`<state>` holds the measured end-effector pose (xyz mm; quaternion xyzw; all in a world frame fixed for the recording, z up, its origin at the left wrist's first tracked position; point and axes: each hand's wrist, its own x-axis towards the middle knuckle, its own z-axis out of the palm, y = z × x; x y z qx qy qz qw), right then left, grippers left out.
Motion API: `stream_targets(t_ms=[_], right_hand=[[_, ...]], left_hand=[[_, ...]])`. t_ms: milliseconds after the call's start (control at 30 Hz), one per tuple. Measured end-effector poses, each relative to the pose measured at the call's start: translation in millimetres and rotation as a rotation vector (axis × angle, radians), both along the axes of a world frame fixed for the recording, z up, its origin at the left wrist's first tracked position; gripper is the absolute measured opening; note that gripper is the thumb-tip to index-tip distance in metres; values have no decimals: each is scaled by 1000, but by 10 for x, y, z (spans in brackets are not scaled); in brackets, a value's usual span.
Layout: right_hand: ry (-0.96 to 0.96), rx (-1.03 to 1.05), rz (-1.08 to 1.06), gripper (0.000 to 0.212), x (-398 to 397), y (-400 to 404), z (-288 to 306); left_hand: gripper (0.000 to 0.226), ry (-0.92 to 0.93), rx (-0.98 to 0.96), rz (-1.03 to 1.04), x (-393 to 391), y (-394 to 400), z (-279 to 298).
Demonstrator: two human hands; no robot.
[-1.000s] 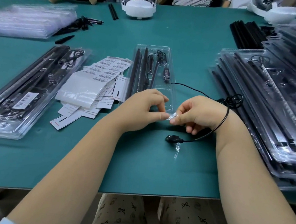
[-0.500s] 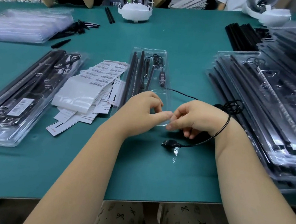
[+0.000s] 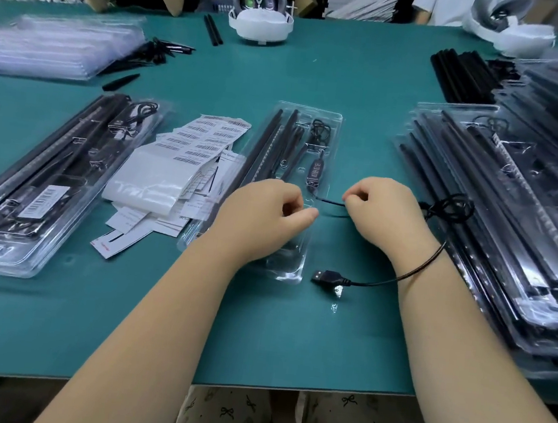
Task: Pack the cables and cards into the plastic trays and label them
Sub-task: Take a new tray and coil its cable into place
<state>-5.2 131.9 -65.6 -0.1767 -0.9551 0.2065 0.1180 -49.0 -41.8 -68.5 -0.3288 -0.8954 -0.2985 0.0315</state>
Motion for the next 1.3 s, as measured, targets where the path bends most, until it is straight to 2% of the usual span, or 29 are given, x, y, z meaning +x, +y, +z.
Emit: stream_targets(t_ms=[100,267,333,433,500,533,567,633,667,733,867,1000,1100,1200,1300], right_hand=[[153,-112,-4,32,-30,-24,-15],[538,-318,97,31,17,-195,25],[596,-441,183,31,51,-274,60],[619,-536,269,23,96,-328,101],[591,-550,296,22,110,-337,113],[561,-560,327,22,116,-348,118],[529,-562,370,22,117,-363,116],[468,-521,439,19,108,-371,105],[440,-500,454,17,101,-366,103],[398,-461,473,18,96,-374,93],[266,-299,504,25,99,-443,101],[190,-136,519,18,89,-449,114],[133,-119,501,20,67,-432,100],[105,-268,430,29,84,-439,122],[165,-524,364,42,50,-437,143]], left_hand=[[21,-13,-86,47,-27,56,-12],[46,26,-238,107,-81,197,-9],[54,-81,-138,24,-154,219,87],[61,-396,293,-167,-203,223,186],[54,-683,534,-179,-233,204,179],[44,-752,565,-185,-253,194,159],[34,-767,523,-184,-268,200,164],[44,-745,450,-196,-309,212,146],[43,-754,477,-230,-326,199,118],[21,-807,614,-320,-337,160,73],[22,-930,811,-315,-364,102,27],[22,-838,679,-268,-325,164,-4],[20,-791,768,-195,-283,194,-27],[25,-865,955,-124,-264,188,16],[19,-1078,1138,-14,-301,149,89]])
